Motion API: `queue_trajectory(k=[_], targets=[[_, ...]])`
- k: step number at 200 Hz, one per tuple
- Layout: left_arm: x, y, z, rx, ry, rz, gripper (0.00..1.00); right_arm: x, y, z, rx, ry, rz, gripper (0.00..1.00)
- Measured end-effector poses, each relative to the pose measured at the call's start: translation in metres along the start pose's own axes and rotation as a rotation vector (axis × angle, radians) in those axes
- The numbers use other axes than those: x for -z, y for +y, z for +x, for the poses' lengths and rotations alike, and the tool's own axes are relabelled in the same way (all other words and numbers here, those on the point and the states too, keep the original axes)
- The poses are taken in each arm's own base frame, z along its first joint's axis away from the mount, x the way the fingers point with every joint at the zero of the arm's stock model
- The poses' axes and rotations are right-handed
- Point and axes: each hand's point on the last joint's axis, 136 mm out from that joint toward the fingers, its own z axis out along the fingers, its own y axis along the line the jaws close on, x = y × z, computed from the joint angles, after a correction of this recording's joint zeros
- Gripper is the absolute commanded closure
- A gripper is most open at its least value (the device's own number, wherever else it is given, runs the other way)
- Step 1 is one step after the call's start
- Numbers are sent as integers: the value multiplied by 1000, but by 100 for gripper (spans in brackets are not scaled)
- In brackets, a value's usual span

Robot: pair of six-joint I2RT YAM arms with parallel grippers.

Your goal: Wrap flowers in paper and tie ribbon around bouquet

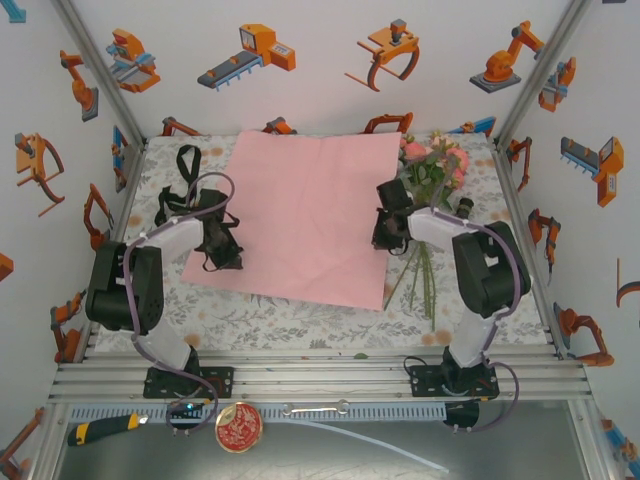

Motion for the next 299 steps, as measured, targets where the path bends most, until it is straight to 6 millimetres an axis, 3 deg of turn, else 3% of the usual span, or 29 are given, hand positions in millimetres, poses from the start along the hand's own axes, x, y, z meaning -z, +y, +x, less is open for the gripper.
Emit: queue_trajectory(k=[25, 63, 81, 99, 141, 165, 204, 271, 299], targets=[[-4, 7, -32, 39, -28, -10, 97, 12, 11, 36, -30, 14, -49, 100], [-7, 13, -72, 38, -73, -13, 92, 39, 77, 148, 83, 129, -191, 100], [-7, 10, -77, 20, -82, -3, 90, 45, 90, 170, 117, 169, -203, 100], [-7, 10, -77, 11, -82, -3, 88, 47, 80, 153, 93, 140, -141, 100], [2, 13, -63, 0, -82, 6, 88, 57, 60, 63, -8, -30, -72, 100], [5, 9, -48, -12, -76, 14, 88, 45, 38, 29, -42, -65, -15, 100], [0, 13, -25, -2, -46, 4, 89, 6, 6, 18, -19, -9, 85, 100], [6, 19, -4, 51, -52, 16, 91, -13, 16, -28, 33, -38, 64, 100], [9, 19, -4, 50, -42, 10, 80, -8, 13, -28, 69, -14, 81, 84]])
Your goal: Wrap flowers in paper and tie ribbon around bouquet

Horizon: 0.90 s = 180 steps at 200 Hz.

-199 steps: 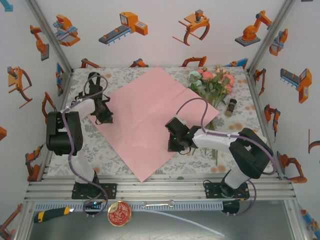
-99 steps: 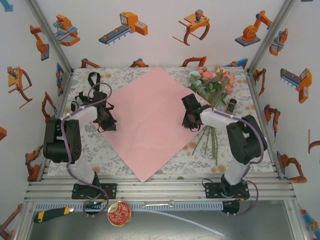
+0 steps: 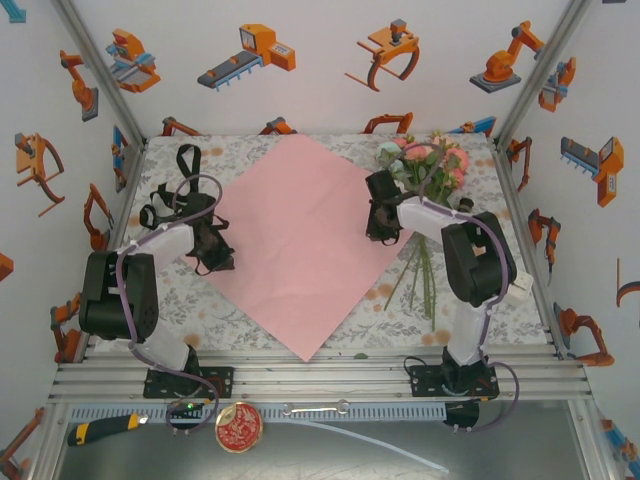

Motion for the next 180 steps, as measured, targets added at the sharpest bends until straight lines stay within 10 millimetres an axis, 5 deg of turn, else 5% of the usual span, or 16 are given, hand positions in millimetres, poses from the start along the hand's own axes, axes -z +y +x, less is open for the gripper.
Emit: queue_trajectory(k=[16, 37, 71, 92, 117, 140, 165, 180], targets=[[12, -9, -7, -6, -16, 27, 72, 13, -4, -6, 17, -8, 4, 65], [47, -38, -23, -36, -84, 153, 60, 49, -25, -33, -26, -82, 3, 53], [133, -111, -10, -212, -188, 507, 47, 89, -108, -88, -220, -213, 65, 51], [176, -143, 22, -370, -208, 678, 44, 77, -147, -91, -288, -186, 110, 53], [205, -151, 56, -498, -212, 785, 40, 47, -156, -73, -288, -86, 123, 54], [210, -144, 63, -533, -230, 790, 39, 27, -151, -59, -275, -11, 98, 57], [203, -137, 66, -545, -226, 759, 38, 15, -149, -51, -268, 26, 83, 84], [199, -134, 68, -547, -216, 744, 36, 13, -150, -48, -259, 39, 91, 90]])
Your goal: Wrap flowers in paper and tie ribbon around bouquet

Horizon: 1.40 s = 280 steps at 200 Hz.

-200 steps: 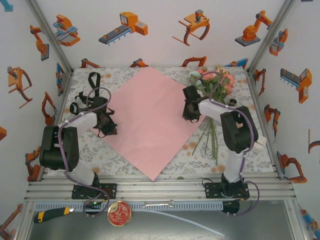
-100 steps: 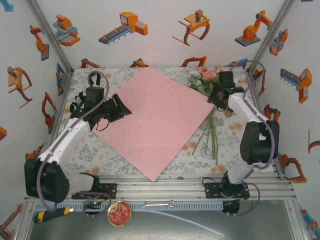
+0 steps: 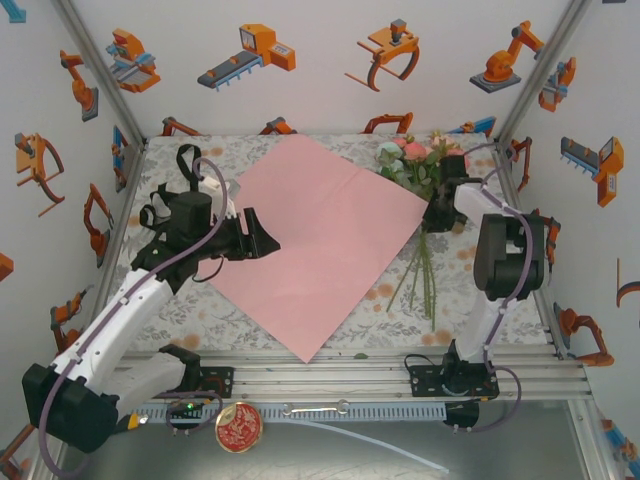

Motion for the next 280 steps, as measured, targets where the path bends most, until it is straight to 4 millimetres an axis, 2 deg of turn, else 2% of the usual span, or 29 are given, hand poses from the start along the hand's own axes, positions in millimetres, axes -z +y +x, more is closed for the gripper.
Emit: queue_trajectory(k=[24, 34, 44, 59, 79, 87, 94, 99, 112, 121, 132, 140, 154, 167, 182, 186, 196, 213, 226, 239, 257, 280], targets=[[1, 5, 1, -4, 1, -27, 27, 5, -5, -3, 18, -11, 32, 95], [2, 7, 1, -7, -3, -40, 24, 13, -6, -8, 30, -25, 44, 100], [5, 9, 1, -13, -8, -58, 21, 23, -5, -14, 41, -48, 47, 100], [11, 14, 1, -14, -14, -95, 19, 47, 0, -28, 54, -104, 39, 100], [23, 16, -6, -28, -42, -142, 12, 96, 17, -42, 70, -222, -16, 100], [30, 15, -10, -39, -62, -153, 7, 122, 34, -46, 91, -278, -58, 100], [36, 14, -13, -48, -79, -162, 1, 146, 56, -48, 123, -324, -108, 100], [40, 13, -14, -55, -90, -166, 3, 162, 74, -49, 147, -349, -142, 100], [51, 11, -17, -71, -118, -176, 3, 204, 136, -52, 224, -418, -277, 100], [57, 11, -18, -80, -131, -181, 3, 230, 187, -48, 278, -451, -392, 100], [62, 10, -18, -88, -140, -184, 3, 249, 242, -36, 331, -455, -514, 100], [64, 10, -16, -90, -139, -187, 3, 255, 278, -25, 368, -446, -588, 100], [66, 11, -14, -91, -132, -194, 3, 249, 335, -6, 423, -412, -673, 100], [66, 13, -11, -88, -121, -199, 3, 228, 386, 9, 468, -377, -729, 100], [66, 13, -10, -85, -116, -199, 3, 188, 438, 28, 496, -331, -789, 100], [66, 13, -10, -83, -115, -196, 3, 181, 448, 31, 500, -326, -803, 100], [65, 11, -9, -78, -112, -186, 3, 147, 471, 44, 507, -295, -840, 100], [65, 9, -8, -69, -106, -170, 3, 88, 483, 69, 519, -214, -851, 100], [64, 8, -6, -64, -101, -165, 3, 43, 478, 91, 530, -129, -827, 100], [63, 10, -4, -61, -95, -168, 3, 13, 469, 105, 543, -66, -795, 100], [61, 13, 0, -55, -85, -173, 3, -2, 464, 113, 554, -30, -785, 100], [59, 16, 3, -52, -76, -183, 3, 5, 471, 110, 559, -51, -825, 100]])
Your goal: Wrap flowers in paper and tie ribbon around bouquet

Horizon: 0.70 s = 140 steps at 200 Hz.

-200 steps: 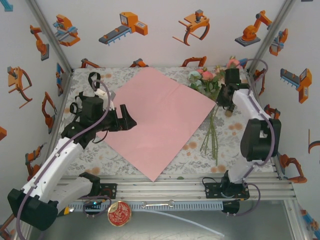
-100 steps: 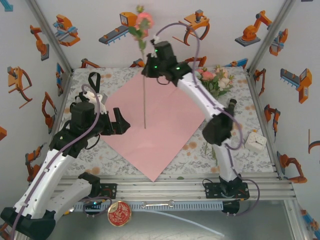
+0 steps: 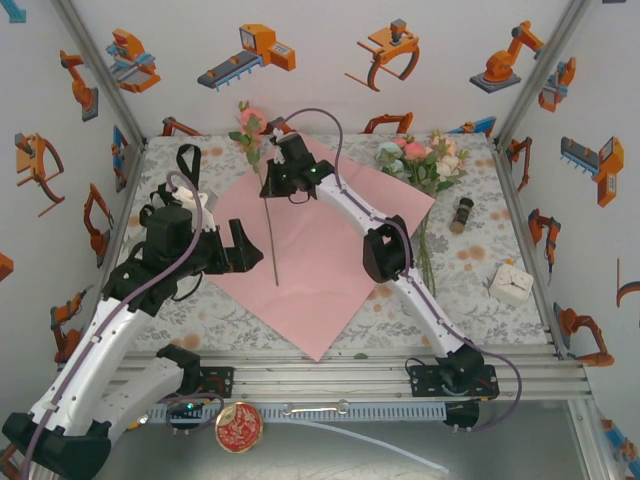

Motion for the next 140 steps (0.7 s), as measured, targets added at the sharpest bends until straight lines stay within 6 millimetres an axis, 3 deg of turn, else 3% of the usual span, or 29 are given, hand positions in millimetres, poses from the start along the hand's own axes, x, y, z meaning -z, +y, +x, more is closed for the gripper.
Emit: queue_trajectory(k=[23, 64, 94, 121, 140], targets=[[-2, 2, 1, 1, 6, -10, 3, -2, 5, -6, 5, -27, -26, 96], [-4, 5, 1, 3, 10, -27, 3, -12, -2, 2, -3, -20, -26, 64], [-7, 7, 2, 9, 18, -38, 3, -10, -8, 6, 5, -3, 7, 61], [-12, 6, 3, 18, 30, -28, 3, 18, -2, 3, 2, 26, 37, 60], [-14, -4, 0, 21, 27, 26, 3, 67, 11, -14, 19, 6, 68, 58]])
